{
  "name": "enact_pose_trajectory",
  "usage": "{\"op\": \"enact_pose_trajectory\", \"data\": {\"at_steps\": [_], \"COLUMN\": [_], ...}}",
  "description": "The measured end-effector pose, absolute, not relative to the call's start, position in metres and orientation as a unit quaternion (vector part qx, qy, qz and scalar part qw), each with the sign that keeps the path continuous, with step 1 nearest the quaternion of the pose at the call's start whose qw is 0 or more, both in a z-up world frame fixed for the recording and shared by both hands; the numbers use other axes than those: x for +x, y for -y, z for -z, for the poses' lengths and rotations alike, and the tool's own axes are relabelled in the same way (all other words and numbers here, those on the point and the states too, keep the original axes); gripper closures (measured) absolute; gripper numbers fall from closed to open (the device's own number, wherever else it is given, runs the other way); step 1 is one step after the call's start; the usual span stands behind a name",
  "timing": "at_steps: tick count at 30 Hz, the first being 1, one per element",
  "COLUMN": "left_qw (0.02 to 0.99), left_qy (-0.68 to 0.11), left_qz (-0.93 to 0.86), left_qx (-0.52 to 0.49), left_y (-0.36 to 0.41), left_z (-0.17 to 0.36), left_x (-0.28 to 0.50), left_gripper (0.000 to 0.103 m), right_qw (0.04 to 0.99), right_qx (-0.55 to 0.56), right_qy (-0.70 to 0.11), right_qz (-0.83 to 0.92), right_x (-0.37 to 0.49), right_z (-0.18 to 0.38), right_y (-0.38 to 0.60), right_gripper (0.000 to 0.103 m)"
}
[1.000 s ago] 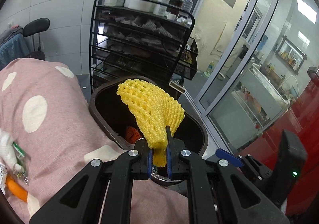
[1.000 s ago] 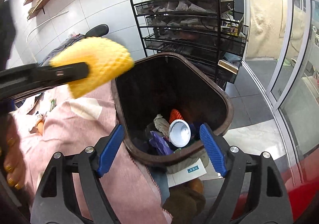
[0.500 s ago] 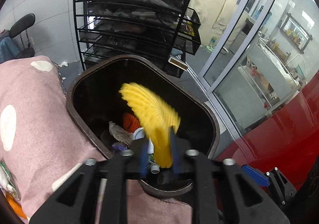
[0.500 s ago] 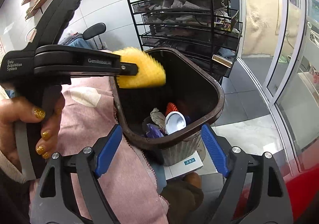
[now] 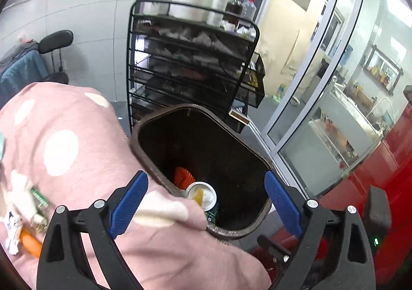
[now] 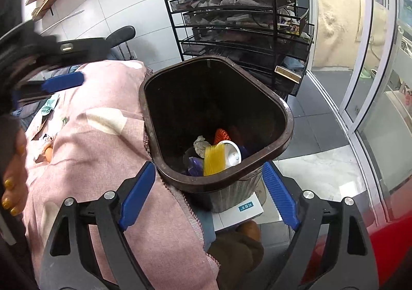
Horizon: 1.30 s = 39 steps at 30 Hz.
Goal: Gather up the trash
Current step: 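Move the yellow net over the bin and open the left tool, then grasp the white foil wrapper with the left tool while the right tool grasps the white tissue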
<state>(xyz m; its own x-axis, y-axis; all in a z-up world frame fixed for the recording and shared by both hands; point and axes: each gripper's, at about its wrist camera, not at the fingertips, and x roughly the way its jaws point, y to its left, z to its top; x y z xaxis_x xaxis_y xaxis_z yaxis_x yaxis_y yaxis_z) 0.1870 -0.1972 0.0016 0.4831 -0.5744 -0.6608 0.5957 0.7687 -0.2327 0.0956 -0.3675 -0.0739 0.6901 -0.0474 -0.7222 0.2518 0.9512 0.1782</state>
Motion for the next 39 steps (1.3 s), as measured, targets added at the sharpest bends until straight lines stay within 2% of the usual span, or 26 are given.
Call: {"op": "enact_pose_trajectory", "data": {"at_steps": [9,17,33,38,39], "left_qw": [0.889,0.904,0.914,0.912,0.911], "left_qy": [-0.343,-0.342,-0.379,-0.392,-0.397], "left_qz": [0.304,0.253,0.124,0.092,0.086], "left_qx": [-0.014,-0.046,-0.071,-0.079,-0.073], "left_y": [0.142,0.088,-0.046,-0.074,-0.076], "left_z": [-0.015,-0.011,0.032,0.042,0.043], "left_x": [0.16,0.148,0.131,0.139,0.144], "left_gripper": [0.008,0.008,0.008,0.012,0.015], "right_qw": [0.917,0.923,0.918,0.913,0.912], "right_qx": [0.119,0.099,0.052,0.024,0.022], "right_qy": [-0.376,-0.371,-0.377,-0.381,-0.382], "right_qz": [0.06,0.014,-0.113,-0.143,-0.149], "right_x": [0.104,0.114,0.14,0.151,0.154], "right_z": [0.064,0.056,0.04,0.037,0.036], "right_y": [0.348,0.312,0.219,0.19,0.186], "right_gripper": [0.018,0.018,0.018,0.018,0.018]}}
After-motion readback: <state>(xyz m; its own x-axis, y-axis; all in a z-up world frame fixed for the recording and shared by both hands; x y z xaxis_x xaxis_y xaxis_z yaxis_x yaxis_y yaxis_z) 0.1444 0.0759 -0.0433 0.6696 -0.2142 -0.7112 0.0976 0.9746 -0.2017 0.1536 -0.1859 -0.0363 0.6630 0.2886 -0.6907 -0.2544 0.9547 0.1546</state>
